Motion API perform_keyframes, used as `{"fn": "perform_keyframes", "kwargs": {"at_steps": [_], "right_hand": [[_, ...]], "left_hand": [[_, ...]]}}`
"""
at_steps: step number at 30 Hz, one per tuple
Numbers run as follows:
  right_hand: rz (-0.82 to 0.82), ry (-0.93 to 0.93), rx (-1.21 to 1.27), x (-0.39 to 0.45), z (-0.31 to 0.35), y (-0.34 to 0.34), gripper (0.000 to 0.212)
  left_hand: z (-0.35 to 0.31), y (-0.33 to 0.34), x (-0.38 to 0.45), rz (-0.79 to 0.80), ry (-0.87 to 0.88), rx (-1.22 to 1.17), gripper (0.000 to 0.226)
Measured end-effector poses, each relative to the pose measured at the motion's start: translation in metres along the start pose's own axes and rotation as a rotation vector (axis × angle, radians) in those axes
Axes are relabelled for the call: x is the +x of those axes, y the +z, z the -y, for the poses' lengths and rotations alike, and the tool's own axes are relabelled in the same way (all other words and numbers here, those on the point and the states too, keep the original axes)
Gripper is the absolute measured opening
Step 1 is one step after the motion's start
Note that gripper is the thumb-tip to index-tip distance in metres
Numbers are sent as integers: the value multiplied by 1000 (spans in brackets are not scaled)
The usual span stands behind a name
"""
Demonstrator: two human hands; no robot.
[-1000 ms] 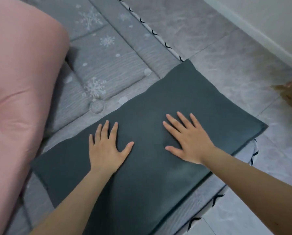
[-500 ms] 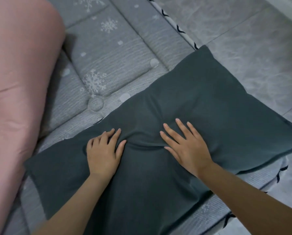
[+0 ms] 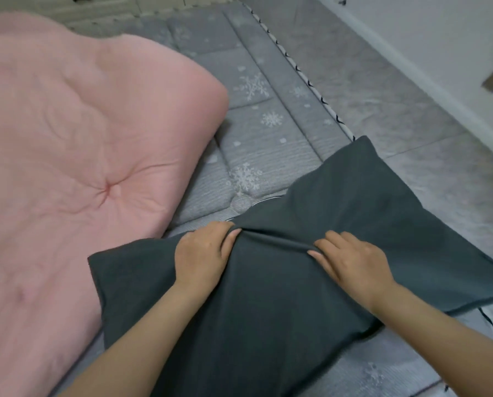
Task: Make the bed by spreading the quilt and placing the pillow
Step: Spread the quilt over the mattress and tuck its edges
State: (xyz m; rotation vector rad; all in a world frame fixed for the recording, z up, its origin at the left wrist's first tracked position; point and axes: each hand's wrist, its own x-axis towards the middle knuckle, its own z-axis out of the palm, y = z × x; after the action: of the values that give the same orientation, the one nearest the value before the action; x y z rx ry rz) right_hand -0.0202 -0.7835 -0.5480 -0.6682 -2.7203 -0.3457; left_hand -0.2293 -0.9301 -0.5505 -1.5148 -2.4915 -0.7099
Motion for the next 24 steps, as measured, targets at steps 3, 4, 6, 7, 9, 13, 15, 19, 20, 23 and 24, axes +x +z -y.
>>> {"fn": "perform_keyframes", "kwargs": {"at_steps": [3,4,6,7,9,13,15,19,20,23,24], "right_hand": [[-86,-55,-19,41,44,-38,60],[-127,-89,-24,56,67,-53,58],[-173,-140,3,84,115,-78,56],[-196,-164,11,95,138,-90,56],[-242,-230,45,121,208,-112,58],[-276,-392,174,158,350,-138,60],[-295,-469,254,177,426,-147,60],[-321,-618,372,213,574,-173,57],[-311,-653,372,224,603,-182,54],[-277,-765,366,253,690,-205,47],[-268,-803,376,260,723,-212,45]], "left_hand": [[43,-61,3,-61,46,11,57],[63,-88,1,-66,41,24,57],[105,-134,-7,-78,36,58,60],[122,-156,-12,-71,38,70,61],[177,-211,-37,-67,8,102,63],[282,-302,-107,-100,-61,199,60],[336,-344,-150,-123,-128,248,58],[430,-422,-236,-198,-329,356,56],[447,-436,-252,-229,-387,368,53],[497,-480,-299,-350,-569,417,49],[515,-495,-317,-378,-619,434,49]]}}
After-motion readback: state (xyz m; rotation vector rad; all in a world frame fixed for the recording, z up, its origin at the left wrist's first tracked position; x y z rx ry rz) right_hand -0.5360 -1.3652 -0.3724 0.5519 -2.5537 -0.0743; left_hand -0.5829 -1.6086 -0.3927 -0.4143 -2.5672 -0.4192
